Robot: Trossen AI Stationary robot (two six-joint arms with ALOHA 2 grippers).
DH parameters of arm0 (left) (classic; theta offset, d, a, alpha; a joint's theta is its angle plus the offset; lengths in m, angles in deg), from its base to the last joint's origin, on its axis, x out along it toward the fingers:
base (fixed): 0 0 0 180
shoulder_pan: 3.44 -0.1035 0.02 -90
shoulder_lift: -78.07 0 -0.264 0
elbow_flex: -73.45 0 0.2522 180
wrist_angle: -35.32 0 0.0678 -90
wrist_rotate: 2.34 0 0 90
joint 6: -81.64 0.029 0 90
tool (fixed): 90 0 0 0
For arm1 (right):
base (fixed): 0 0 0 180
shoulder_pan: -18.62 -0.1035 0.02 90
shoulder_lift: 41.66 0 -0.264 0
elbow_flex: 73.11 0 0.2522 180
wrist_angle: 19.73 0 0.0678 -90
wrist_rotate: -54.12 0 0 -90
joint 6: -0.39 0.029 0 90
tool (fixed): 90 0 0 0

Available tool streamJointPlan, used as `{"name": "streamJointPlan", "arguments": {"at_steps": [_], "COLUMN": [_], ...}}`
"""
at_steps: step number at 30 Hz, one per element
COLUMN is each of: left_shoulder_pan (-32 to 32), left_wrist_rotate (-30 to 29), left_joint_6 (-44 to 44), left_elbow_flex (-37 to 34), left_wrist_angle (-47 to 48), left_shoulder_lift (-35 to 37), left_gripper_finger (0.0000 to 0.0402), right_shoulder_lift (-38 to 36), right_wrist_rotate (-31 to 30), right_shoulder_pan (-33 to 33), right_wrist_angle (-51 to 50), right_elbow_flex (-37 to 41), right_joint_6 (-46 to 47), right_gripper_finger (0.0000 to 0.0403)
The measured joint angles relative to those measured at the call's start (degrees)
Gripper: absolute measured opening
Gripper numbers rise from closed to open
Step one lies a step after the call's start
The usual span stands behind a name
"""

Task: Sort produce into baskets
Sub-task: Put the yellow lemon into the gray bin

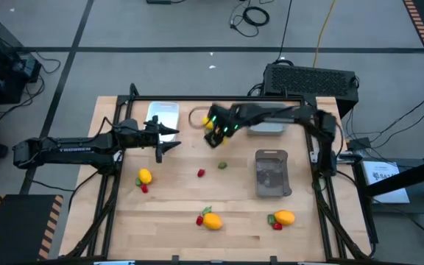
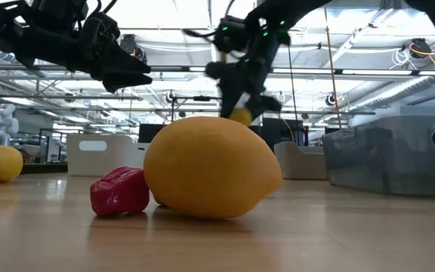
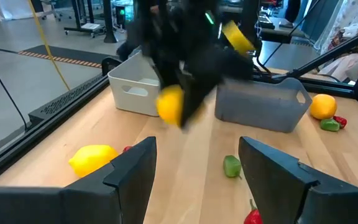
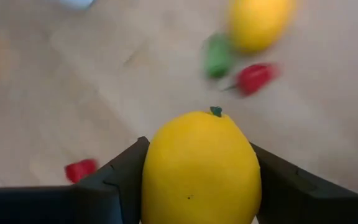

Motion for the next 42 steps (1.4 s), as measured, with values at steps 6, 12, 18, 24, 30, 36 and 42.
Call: {"name": "streamJointPlan", "arguments": {"at_steps": [6, 12, 18, 24, 30, 36, 42], "left_shoulder_pan": [0.0, 0.0, 0.0, 0.0, 0.0, 0.0, 0.0], "left_wrist_rotate": [0.0, -0.2, -0.6, -0.6, -0.6, -0.6, -0.6], "left_joint_6": [0.0, 0.0, -0.1, -0.1, -0.1, -0.2, -0.2], "left_elbow_flex": [0.0, 0.0, 0.0, 0.0, 0.0, 0.0, 0.0], "left_wrist_angle": [0.0, 0.0, 0.0, 0.0, 0.0, 0.0, 0.0], "left_shoulder_lift": [0.0, 0.0, 0.0, 0.0, 0.0, 0.0, 0.0], "left_gripper_finger": [0.0235, 0.0235, 0.0235, 0.0235, 0.0235, 0.0235, 0.0235], "right_shoulder_lift": [-7.9, -9.5, -9.4, -9.4, -9.4, -9.4, -9.4], "right_wrist_rotate": [-8.9, -13.1, -13.5, -14.0, -14.2, -14.9, -16.9], "right_shoulder_pan": [6.8, 12.6, 15.8, 17.8, 18.6, 18.6, 18.6], "right_wrist_angle": [-9.1, -16.7, -18.5, -20.6, -23.4, -22.7, -22.7], "right_elbow_flex": [0.0, 0.0, 0.0, 0.0, 0.0, 0.0, 0.0], "right_joint_6": [-3.4, -10.3, -19.8, -22.0, -22.0, -21.7, -21.6], "right_gripper_finger": [0.0219, 0.0219, 0.0219, 0.0219, 0.0235, 0.0273, 0.0290]}}
